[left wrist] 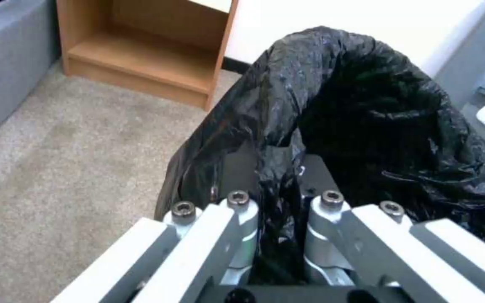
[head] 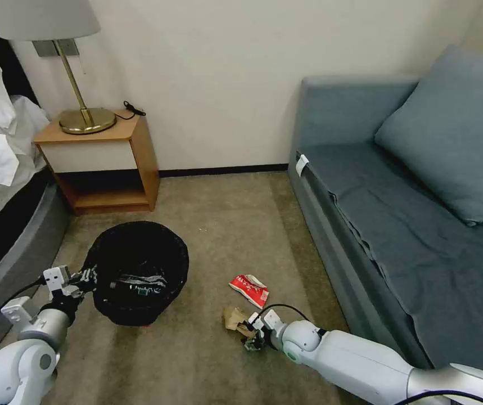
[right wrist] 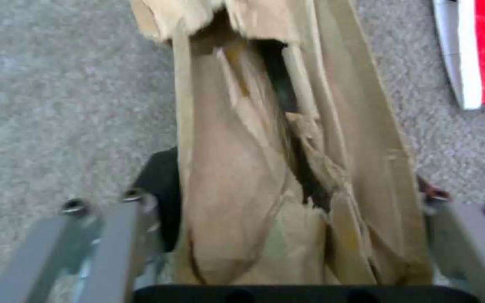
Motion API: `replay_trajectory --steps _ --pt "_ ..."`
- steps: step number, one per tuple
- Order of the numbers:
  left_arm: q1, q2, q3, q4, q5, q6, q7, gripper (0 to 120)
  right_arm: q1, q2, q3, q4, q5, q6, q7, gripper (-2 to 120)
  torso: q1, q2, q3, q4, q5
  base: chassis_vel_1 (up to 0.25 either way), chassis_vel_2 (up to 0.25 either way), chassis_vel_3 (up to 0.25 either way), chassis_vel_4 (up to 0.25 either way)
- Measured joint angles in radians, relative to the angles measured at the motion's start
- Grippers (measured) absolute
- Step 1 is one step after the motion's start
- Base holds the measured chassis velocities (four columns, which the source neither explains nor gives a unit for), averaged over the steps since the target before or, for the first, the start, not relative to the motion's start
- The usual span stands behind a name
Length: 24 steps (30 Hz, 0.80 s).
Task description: Pick up the trash bin, then pick up the garbage on the floor and place it into the trash bin.
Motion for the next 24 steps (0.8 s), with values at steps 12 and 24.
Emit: replay_trajectory --steps 12,24 --pt "0.003 -0.005 -0.002 -0.003 0.001 -0.003 0.001 6 0.000 0.009 0.016 -0.023 -0.003 0.023 0.017 13 0.000 0.000 0.000 -0.0001 0.0000 0.000 0.000 0.000 0.000" --pt "-0.001 0.005 0.004 0.005 -0.006 0.004 -0.003 6 0.031 -0.039 0.118 0.099 0.000 0.042 0.058 0 0.000 0.000 0.000 0.0000 0.0002 0.000 0.000 0.000 0.000"
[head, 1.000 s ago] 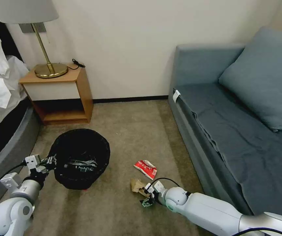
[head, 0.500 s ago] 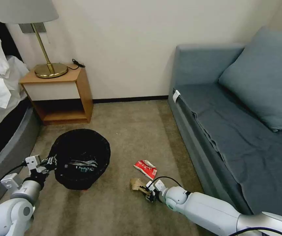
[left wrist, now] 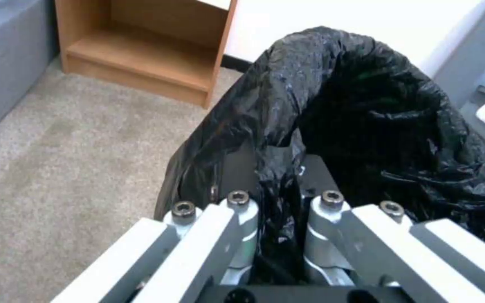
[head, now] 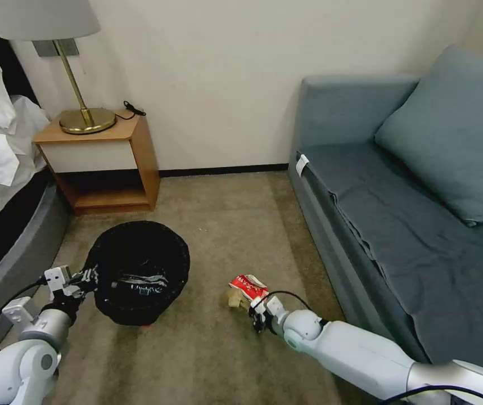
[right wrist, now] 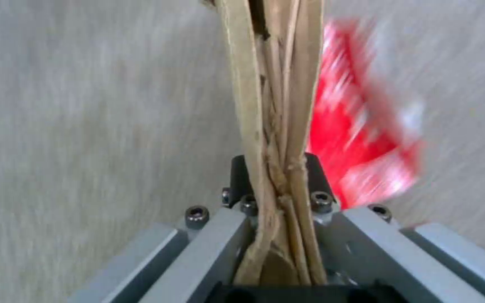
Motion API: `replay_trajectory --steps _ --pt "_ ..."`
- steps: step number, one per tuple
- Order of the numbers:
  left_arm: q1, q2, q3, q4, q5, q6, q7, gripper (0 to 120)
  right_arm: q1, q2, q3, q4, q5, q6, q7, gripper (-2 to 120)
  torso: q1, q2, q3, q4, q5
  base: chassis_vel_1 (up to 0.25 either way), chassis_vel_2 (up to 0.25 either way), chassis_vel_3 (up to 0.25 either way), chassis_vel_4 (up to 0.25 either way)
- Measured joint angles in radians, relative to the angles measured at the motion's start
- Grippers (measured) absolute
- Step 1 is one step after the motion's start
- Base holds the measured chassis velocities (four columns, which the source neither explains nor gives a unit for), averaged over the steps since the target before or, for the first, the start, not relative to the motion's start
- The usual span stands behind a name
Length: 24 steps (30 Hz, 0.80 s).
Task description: Pick up the trash bin, then pick up the garbage on the floor and place it into the trash bin.
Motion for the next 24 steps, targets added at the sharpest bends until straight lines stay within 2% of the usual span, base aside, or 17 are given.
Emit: replay_trajectory --steps 4,5,13,16,19,24 --pt "0.002 0.004 0.000 0.004 -0.005 0.002 -0.001 6 0.010 -0.016 0.032 0.050 0.003 -0.001 0.021 0 0.000 0.000 0.000 0.0001 -0.0003 0.000 0.000 0.000 0.000" --pt "0.005 0.012 0.001 0.006 -0.020 0.008 -0.003 6 0.022 -0.035 0.063 0.112 0.015 -0.004 0.044 0 0.000 0.000 0.000 0.0001 -0.0001 0.000 0.000 0.000 0.000" --pt "0.013 0.029 0.017 0.005 -0.057 0.028 -0.015 6 0.054 -0.057 0.147 0.272 0.027 -0.008 0.102 0 0.000 0.000 0.000 0.0000 -0.0002 0.000 0.000 0.000 0.000" --pt "0.014 0.031 0.024 0.001 -0.060 0.034 -0.018 6 0.071 -0.055 0.157 0.333 0.036 -0.007 0.123 0 0.000 0.000 0.000 0.0000 -0.0002 0.000 0.000 0.000 0.000" --pt "0.021 0.032 0.041 -0.003 -0.060 0.039 -0.020 6 0.104 -0.040 0.147 0.487 0.081 -0.028 0.168 0 0.000 0.000 0.000 0.0000 -0.0004 0.000 0.000 0.000 0.000" --pt "0.036 0.035 0.051 -0.023 -0.061 0.045 -0.022 6 0.125 0.002 0.103 0.572 0.090 -0.034 0.188 0 0.000 0.000 0.000 0.0000 -0.0004 0.000 0.000 0.000 0.000"
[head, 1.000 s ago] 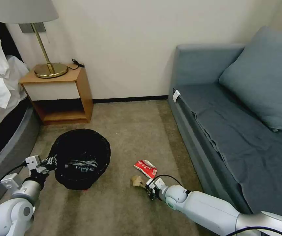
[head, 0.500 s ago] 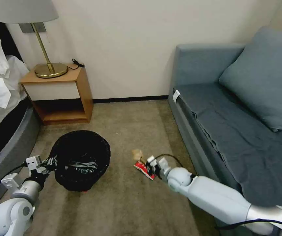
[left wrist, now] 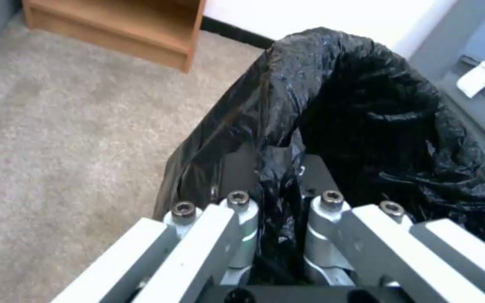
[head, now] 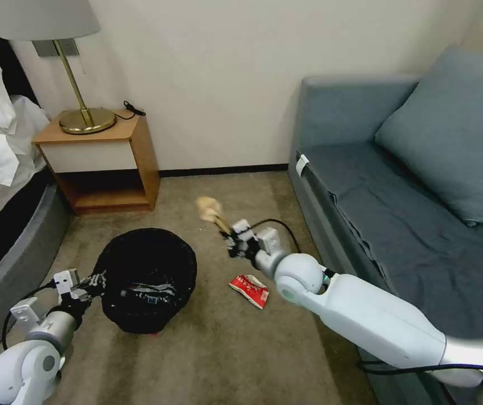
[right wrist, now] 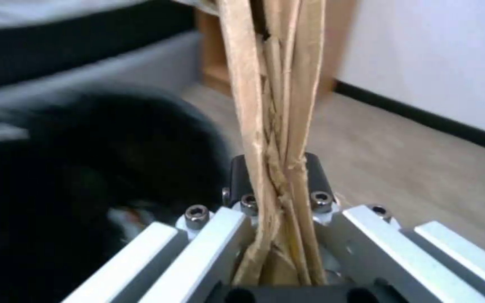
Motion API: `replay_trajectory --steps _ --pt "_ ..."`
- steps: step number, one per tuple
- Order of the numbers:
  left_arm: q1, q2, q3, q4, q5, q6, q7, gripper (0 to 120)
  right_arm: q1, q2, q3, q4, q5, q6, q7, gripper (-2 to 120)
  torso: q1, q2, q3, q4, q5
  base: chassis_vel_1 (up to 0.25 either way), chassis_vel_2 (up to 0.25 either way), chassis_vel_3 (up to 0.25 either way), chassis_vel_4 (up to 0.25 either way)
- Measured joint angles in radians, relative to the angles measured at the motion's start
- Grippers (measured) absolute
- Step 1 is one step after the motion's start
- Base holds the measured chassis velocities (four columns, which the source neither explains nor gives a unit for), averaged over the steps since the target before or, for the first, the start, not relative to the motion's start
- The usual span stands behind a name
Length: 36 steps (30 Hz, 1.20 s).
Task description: Pick up the trash bin, then pick up the garbage on the floor and place it into the trash bin.
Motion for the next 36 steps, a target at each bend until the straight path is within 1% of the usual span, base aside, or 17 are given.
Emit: replay_trajectory --steps 1,2,3,6,8,13,17,24,26,27,28,29,30,31,32,36 --pt "0.002 0.002 0.000 -0.004 -0.001 0.001 0.000 6 0.005 0.012 -0.012 0.011 0.001 0.000 0.003 0 0.000 0.000 0.000 0.0001 0.0001 0.000 0.000 0.000 0.000" --pt "0.006 0.008 0.001 -0.014 -0.006 0.006 -0.002 6 0.014 0.044 -0.040 0.025 0.000 -0.001 0.007 0 0.000 0.000 0.000 0.0000 0.0001 0.000 0.000 0.000 0.000" --pt "0.006 0.008 0.001 -0.014 -0.006 0.006 -0.002 6 0.014 0.044 -0.040 0.025 0.000 -0.001 0.007 0 0.000 0.000 0.000 0.0000 0.0001 0.000 0.000 0.000 0.000" --pt "0.011 0.016 0.001 -0.034 -0.015 0.014 -0.005 6 0.018 0.117 -0.089 0.024 -0.008 -0.008 0.020 0 0.000 0.000 0.000 0.0003 0.0001 0.000 0.000 0.000 0.000" --pt "0.013 0.019 0.001 -0.044 -0.019 0.016 -0.006 6 0.018 0.140 -0.110 0.016 -0.013 -0.010 0.024 0 0.000 0.000 0.000 0.0003 0.0001 0.000 0.000 0.000 0.000" --pt "0.016 0.020 0.000 -0.052 -0.020 0.018 -0.007 6 0.017 0.156 -0.132 0.005 -0.020 -0.011 0.026 0 0.000 0.000 0.000 0.0003 0.0000 0.000 0.000 0.000 0.000" --pt "0.029 0.014 -0.005 -0.085 -0.023 0.026 -0.012 6 -0.013 0.179 -0.181 -0.032 -0.057 -0.015 0.035 0 0.000 0.000 0.000 0.0001 0.0002 0.000 0.000 0.000 0.000" --pt "0.044 -0.003 -0.014 -0.113 -0.029 0.032 -0.014 6 -0.046 0.175 -0.196 -0.066 -0.099 -0.024 0.046 0 0.000 0.000 0.000 0.0000 0.0002 0.000 0.000 0.000 0.000" --pt "0.047 -0.008 -0.016 -0.120 -0.030 0.034 -0.014 6 -0.053 0.173 -0.196 -0.072 -0.104 -0.035 0.054 8 0.000 0.000 0.000 0.0000 0.0002 0.000 0.000 0.000 0.000" --pt "0.047 -0.008 -0.016 -0.120 -0.030 0.034 -0.014 6 -0.053 0.173 -0.196 -0.072 -0.104 -0.035 0.054 8 0.000 0.000 0.000 0.0000 0.0002 0.000 0.000 0.000 0.000" --pt "0.048 -0.009 -0.016 -0.121 -0.030 0.034 -0.014 6 -0.054 0.172 -0.196 -0.072 -0.104 -0.037 0.056 12 0.000 0.000 0.000 0.0000 0.0002 0.000 0.000 0.000 0.000" --pt "0.049 -0.011 -0.018 -0.125 -0.032 0.034 -0.014 6 -0.057 0.169 -0.196 -0.073 -0.105 -0.043 0.061 19 0.000 0.000 0.000 0.0000 0.0002 0.000 0.000 0.000 0.000" --pt "0.051 -0.013 -0.019 -0.128 -0.032 0.034 -0.015 6 -0.059 0.167 -0.196 -0.074 -0.108 -0.044 0.062 22 0.000 0.000 0.000 0.0000 0.0003 0.000 0.000 0.000 0.000" --pt "0.052 -0.014 -0.020 -0.130 -0.032 0.034 -0.015 6 -0.060 0.166 -0.196 -0.075 -0.111 -0.044 0.063 25 0.000 0.000 0.000 0.0001 0.0003 0.000 0.000 0.000 0.000" --pt "0.052 -0.014 -0.020 -0.130 -0.032 0.034 -0.015 6 -0.060 0.166 -0.196 -0.075 -0.111 -0.044 0.063 25 0.000 0.000 0.000 0.0001 0.0003 0.000 0.000 0.000 0.000" --pt "0.061 -0.018 -0.030 -0.137 -0.031 0.036 -0.016 6 -0.070 0.150 -0.184 -0.060 -0.121 -0.046 0.070 43 0.000 0.000 0.000 0.0001 0.0003 0.000 0.000 0.000 0.000"
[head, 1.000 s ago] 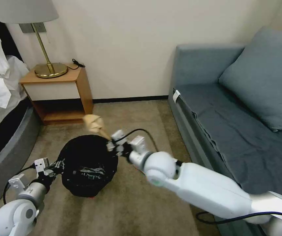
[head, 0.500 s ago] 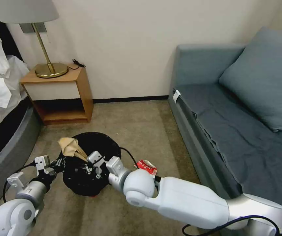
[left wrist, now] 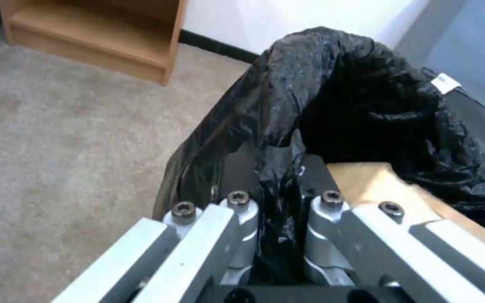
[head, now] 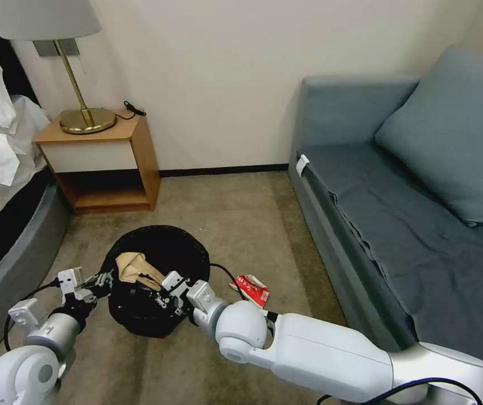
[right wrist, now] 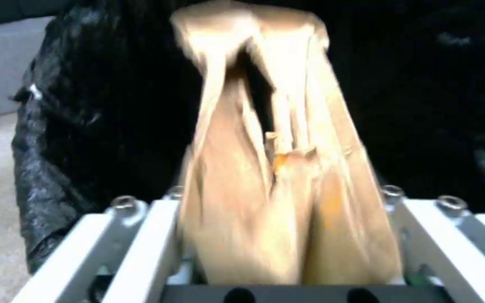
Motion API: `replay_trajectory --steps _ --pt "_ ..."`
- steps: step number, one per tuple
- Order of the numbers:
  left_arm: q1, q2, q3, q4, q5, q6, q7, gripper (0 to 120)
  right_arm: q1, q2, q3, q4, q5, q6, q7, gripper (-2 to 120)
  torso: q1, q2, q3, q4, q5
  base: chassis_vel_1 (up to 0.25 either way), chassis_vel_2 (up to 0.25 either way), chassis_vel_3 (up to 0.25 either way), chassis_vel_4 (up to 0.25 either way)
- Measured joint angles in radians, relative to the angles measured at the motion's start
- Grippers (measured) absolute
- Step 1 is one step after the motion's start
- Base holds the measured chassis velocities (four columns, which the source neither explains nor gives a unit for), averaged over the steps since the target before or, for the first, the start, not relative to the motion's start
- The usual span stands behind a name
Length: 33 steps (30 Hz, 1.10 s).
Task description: Pick up the trash bin, then pick up the garbage on the floor and place it into the trash bin.
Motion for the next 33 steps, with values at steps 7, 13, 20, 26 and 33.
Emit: replay_trajectory --steps 7,13,20,26,33 --pt "0.002 -0.002 -0.001 -0.005 0.002 0.003 -0.003 6 -0.011 -0.017 0.017 0.019 -0.002 -0.001 0.006 65 0.000 0.000 0.000 -0.0001 0.0000 0.000 0.000 0.000 0.000" --pt "-0.014 -0.006 0.000 -0.011 -0.010 0.021 -0.014 6 -0.029 -0.014 0.041 0.029 -0.024 0.002 0.028 86 0.000 0.000 0.000 -0.0001 0.0000 0.000 0.000 0.000 0.000" --pt "-0.010 -0.023 -0.017 -0.014 -0.012 0.025 -0.018 6 -0.046 -0.090 0.117 0.083 -0.078 0.014 0.113 100 0.000 0.000 0.000 0.0004 0.0002 0.000 0.000 0.000 0.000" --pt "-0.007 -0.037 -0.038 -0.023 -0.009 0.025 -0.018 6 -0.179 -0.247 0.270 0.172 -0.223 0.045 0.207 100 0.000 0.000 0.000 -0.0002 0.0004 0.000 0.000 0.000 0.000" --pt "-0.008 -0.043 -0.057 -0.028 -0.005 0.024 -0.019 6 -0.444 -0.336 0.472 0.308 -0.302 0.096 0.230 100 0.000 0.000 0.000 -0.0002 0.0004 0.000 0.000 0.000 0.000"
